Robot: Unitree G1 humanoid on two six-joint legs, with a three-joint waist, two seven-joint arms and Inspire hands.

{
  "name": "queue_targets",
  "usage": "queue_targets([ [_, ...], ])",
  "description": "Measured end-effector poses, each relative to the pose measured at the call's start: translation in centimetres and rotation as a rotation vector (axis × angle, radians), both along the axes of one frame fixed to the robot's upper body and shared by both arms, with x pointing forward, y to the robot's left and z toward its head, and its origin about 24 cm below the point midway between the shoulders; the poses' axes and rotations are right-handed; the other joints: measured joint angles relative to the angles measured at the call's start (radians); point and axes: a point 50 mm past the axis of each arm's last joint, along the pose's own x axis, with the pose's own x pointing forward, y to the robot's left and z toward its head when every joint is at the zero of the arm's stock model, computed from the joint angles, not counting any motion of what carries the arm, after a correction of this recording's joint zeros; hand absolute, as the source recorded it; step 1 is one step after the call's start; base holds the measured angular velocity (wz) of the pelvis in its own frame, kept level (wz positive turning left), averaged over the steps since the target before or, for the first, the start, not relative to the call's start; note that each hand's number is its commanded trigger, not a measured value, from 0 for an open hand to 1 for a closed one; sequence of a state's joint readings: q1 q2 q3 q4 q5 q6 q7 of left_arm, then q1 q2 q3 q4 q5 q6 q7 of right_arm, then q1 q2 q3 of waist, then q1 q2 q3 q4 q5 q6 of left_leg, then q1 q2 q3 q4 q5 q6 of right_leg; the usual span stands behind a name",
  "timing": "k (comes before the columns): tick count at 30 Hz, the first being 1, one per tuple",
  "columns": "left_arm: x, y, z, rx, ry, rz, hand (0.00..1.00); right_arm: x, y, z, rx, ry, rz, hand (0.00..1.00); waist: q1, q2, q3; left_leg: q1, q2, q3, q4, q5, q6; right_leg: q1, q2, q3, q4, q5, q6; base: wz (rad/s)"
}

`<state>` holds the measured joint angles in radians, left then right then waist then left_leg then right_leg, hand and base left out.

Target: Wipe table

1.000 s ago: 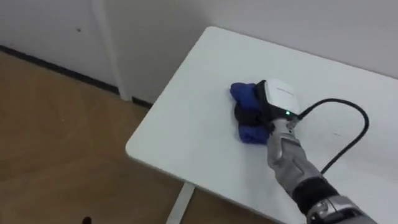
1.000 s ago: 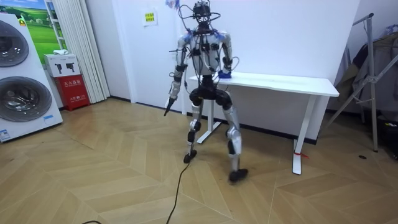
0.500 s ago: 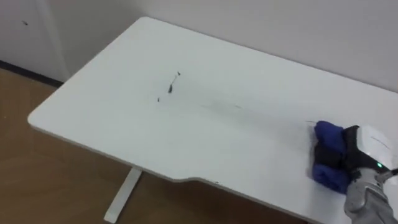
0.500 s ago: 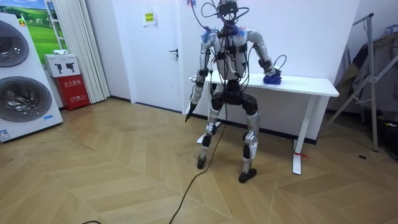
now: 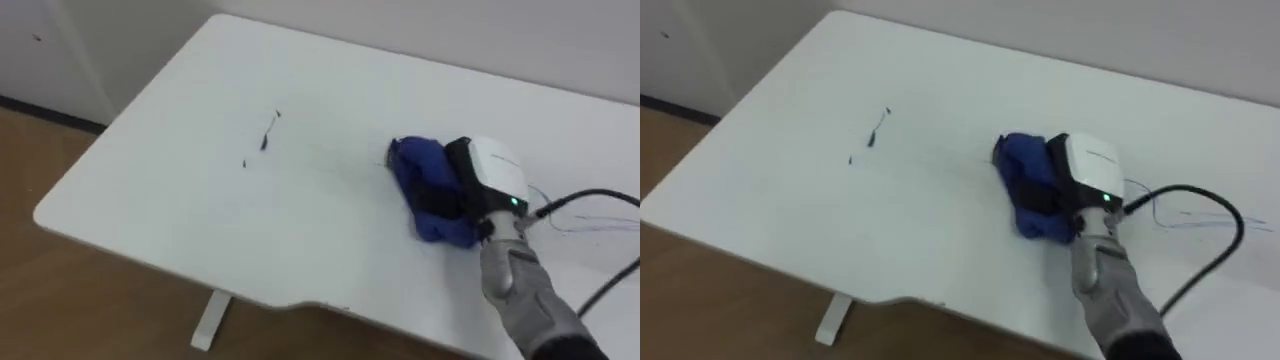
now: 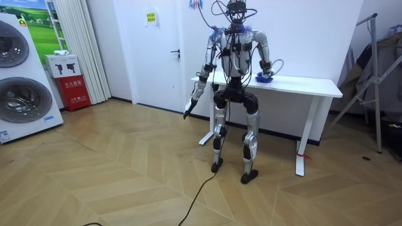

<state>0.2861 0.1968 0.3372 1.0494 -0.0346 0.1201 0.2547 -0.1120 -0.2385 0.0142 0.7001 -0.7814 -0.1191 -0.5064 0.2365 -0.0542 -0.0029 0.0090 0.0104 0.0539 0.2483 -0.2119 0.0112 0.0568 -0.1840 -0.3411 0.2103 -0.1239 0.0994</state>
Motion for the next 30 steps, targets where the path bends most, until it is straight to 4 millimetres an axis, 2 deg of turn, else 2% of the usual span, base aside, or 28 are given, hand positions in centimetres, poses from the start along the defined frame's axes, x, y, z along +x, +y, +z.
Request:
queue_targets([
  [1, 0.1, 0.3, 0.2, 0.013, -0.012, -0.003, 0.0, -1.2, -1.4, -0.6, -0.004, 0.021, -0.063, 1.0, -0.015, -0.006, -0.0058, 0.015, -0.001, -0.003, -0.009, 0.0, 0.0, 0.02, 0.001, -0.012, -0.01, 0.001, 0.002, 0.0],
  [2, 0.4, 0.4, 0.2, 0.019, -0.03, -0.007, 0.0, -1.5, -2.5, -0.6, -0.004, 0.025, -0.113, 1.0, -0.015, -0.008, -0.0072, 0.034, 0.0, 0.0, -0.019, 0.0, 0.0, 0.031, 0.002, -0.015, -0.009, 0.002, 0.003, -0.05],
  [4, 0.9, 0.3, 0.2, 0.017, -0.049, -0.03, 0.0, -1.8, -3.4, -0.6, -0.018, 0.046, -0.147, 1.0, -0.015, -0.008, -0.0081, 0.05, 0.0, 0.013, -0.036, 0.0, 0.0, 0.034, 0.001, -0.016, -0.007, 0.002, 0.003, -0.3],
  [6, 1.5, 0.1, 0.2, 0.01, -0.073, -0.035, 0.0, -1.2, -3.4, -0.2, -0.025, 0.056, -0.135, 1.0, -0.015, -0.007, -0.0071, 0.056, 0.0, 0.019, -0.044, 0.0, 0.0, 0.036, 0.002, -0.016, -0.008, 0.003, 0.006, -0.32],
  [9, 3.1, -0.5, -0.1, -0.01, -0.108, -0.048, 0.0, 1.0, -1.6, 0.8, -0.064, 0.08, -0.065, 1.0, -0.001, -0.005, -0.0051, 0.055, 0.003, 0.033, -0.05, 0.0, -0.001, 0.023, 0.005, -0.016, -0.008, 0.004, 0.007, -0.28],
  [12, 4.3, -1.3, -0.3, -0.032, -0.124, -0.09, 0.0, 3.6, 1.8, 2.3, -0.121, 0.078, 0.082, 1.0, 0.045, -0.004, -0.0005, 0.054, 0.012, 0.031, -0.052, 0.0, -0.007, 0.003, 0.02, -0.008, -0.008, 0.007, 0.002, -0.39],
  [13, 4.6, -1.6, -0.4, -0.043, -0.126, -0.105, 0.0, 4.7, 3.7, 3.0, -0.141, 0.067, 0.155, 1.0, 0.057, -0.004, 0.001, 0.05, 0.016, 0.026, -0.055, 0.002, -0.011, -0.005, 0.026, -0.007, -0.008, 0.01, -0.002, -0.09],
  [14, 5.0, -2.0, -0.5, -0.057, -0.137, -0.106, 0.0, 5.7, 5.1, 3.8, -0.165, 0.049, 0.213, 1.0, 0.074, -0.005, 0.0083, 0.049, 0.019, 0.023, -0.058, 0.005, -0.015, -0.007, 0.03, -0.008, -0.008, 0.009, -0.005, 0.0],
  [15, 5.1, -2.2, -0.6, -0.068, -0.142, -0.108, 0.0, 6.1, 5.5, 4.1, -0.174, 0.04, 0.232, 1.0, 0.079, -0.005, 0.0109, 0.047, 0.02, 0.02, -0.058, 0.006, -0.016, -0.007, 0.031, -0.011, -0.008, 0.009, -0.006, 0.11],
  [16, 5.0, -2.3, -0.6, -0.083, -0.14, -0.11, 0.0, 6.6, 6.0, 4.7, -0.186, 0.027, 0.257, 1.0, 0.101, -0.007, 0.0123, 0.045, 0.022, 0.014, -0.06, 0.006, -0.018, -0.007, 0.034, -0.013, -0.011, 0.009, -0.006, 0.15],
  [17, 4.4, -2.3, -0.7, -0.088, -0.128, -0.101, 0.0, 6.9, 6.1, 5.0, -0.187, 0.022, 0.261, 1.0, 0.122, -0.009, 0.0115, 0.044, 0.023, 0.008, -0.063, 0.007, -0.019, -0.006, 0.036, -0.014, -0.012, 0.009, -0.006, 0.18],
  [18, 3.9, -2.2, -0.7, -0.088, -0.117, -0.098, 0.0, 7.1, 6.0, 5.1, -0.189, 0.023, 0.26, 1.0, 0.126, -0.01, 0.0108, 0.043, 0.023, 0.001, -0.061, 0.008, -0.019, -0.005, 0.036, -0.016, -0.013, 0.009, -0.006, 0.29],
  [19, 2.8, -2.1, -0.7, -0.088, -0.085, -0.092, 0.0, 7.1, 5.7, 5.1, -0.192, 0.028, 0.254, 1.0, 0.127, -0.015, 0.0085, 0.042, 0.021, -0.017, -0.057, 0.009, -0.019, -0.004, 0.036, -0.022, -0.013, 0.009, -0.006, 0.39],
  [20, 1.7, -1.9, -0.6, -0.089, -0.056, -0.08, 0.0, 7.0, 5.0, 4.7, -0.203, 0.048, 0.24, 1.0, 0.124, -0.013, 0.012, 0.039, 0.019, -0.03, -0.053, 0.009, -0.018, -0.003, 0.035, -0.032, -0.017, 0.009, -0.006, 0.39],
  [21, 1.2, -1.8, -0.6, -0.09, -0.044, -0.068, 0.0, 6.8, 4.4, 4.3, -0.201, 0.066, 0.223, 1.0, 0.124, -0.016, 0.0103, 0.038, 0.018, -0.035, -0.051, 0.009, -0.018, 0.002, 0.034, -0.035, -0.022, 0.009, -0.006, 0.34],
  [22, 0.0, -1.5, -0.5, -0.086, -0.021, -0.036, 0.0, 6.3, 3.1, 3.5, -0.165, 0.089, 0.167, 1.0, 0.12, -0.014, 0.0122, 0.038, 0.015, -0.05, -0.049, 0.009, -0.018, 0.015, 0.033, -0.048, -0.029, 0.009, -0.006, 0.38],
  [23, -1.3, -1.0, -0.2, -0.074, 0.001, -0.004, 0.0, 5.5, 1.5, 3.0, -0.127, 0.085, 0.104, 1.0, 0.109, -0.016, 0.0104, 0.042, 0.013, -0.065, -0.051, 0.009, -0.018, 0.029, 0.032, -0.06, -0.036, 0.009, -0.006, 0.42],
  [24, -1.8, -0.7, -0.1, -0.064, 0.005, 0.013, 0.0, 4.8, 0.6, 2.4, -0.111, 0.097, 0.069, 1.0, 0.102, -0.014, 0.012, 0.044, 0.011, -0.071, -0.052, 0.009, -0.018, 0.038, 0.032, -0.061, -0.043, 0.008, -0.006, 0.49],
  [26, -2.9, 0.4, 0.5, -0.03, 0.014, 0.066, 0.0, 2.6, -3.3, 1.3, -0.05, 0.099, -0.101, 1.0, 0.075, -0.015, 0.0122, 0.053, 0.008, -0.083, -0.053, 0.009, -0.018, 0.065, 0.032, -0.063, -0.055, 0.008, -0.005, 0.36],
  [27, -3.3, 0.6, 0.6, -0.022, 0.017, 0.082, 0.0, 2.1, -4.1, 1.1, -0.031, 0.101, -0.148, 1.0, 0.065, -0.017, 0.0114, 0.056, 0.007, -0.083, -0.054, 0.009, -0.018, 0.071, 0.032, -0.062, -0.059, 0.007, -0.004, 0.13],
  [28, -3.8, 0.9, 0.7, -0.012, 0.022, 0.101, 0.0, 0.9, -5.7, 0.7, 0.001, 0.103, -0.238, 1.0, 0.049, -0.017, 0.0112, 0.057, 0.007, -0.085, -0.053, 0.009, -0.018, 0.075, 0.032, -0.061, -0.058, 0.007, -0.003, 0.1],
  [29, -4.1, 1.1, 0.8, -0.005, 0.025, 0.112, 0.0, -0.2, -7.3, 0.5, 0.026, 0.109, -0.311, 1.0, 0.022, -0.017, 0.0109, 0.054, 0.006, -0.09, -0.051, 0.009, -0.018, 0.077, 0.032, -0.063, -0.058, 0.006, -0.003, 0.12],
  [30, -4.2, 1.1, 0.9, -0.003, 0.026, 0.113, 0.0, -0.7, -8.0, 0.4, 0.045, 0.11, -0.348, 1.0, 0.005, -0.016, 0.0109, 0.051, 0.005, -0.094, -0.051, 0.009, -0.018, 0.078, 0.032, -0.066, -0.059, 0.006, -0.003, 0.18],
])
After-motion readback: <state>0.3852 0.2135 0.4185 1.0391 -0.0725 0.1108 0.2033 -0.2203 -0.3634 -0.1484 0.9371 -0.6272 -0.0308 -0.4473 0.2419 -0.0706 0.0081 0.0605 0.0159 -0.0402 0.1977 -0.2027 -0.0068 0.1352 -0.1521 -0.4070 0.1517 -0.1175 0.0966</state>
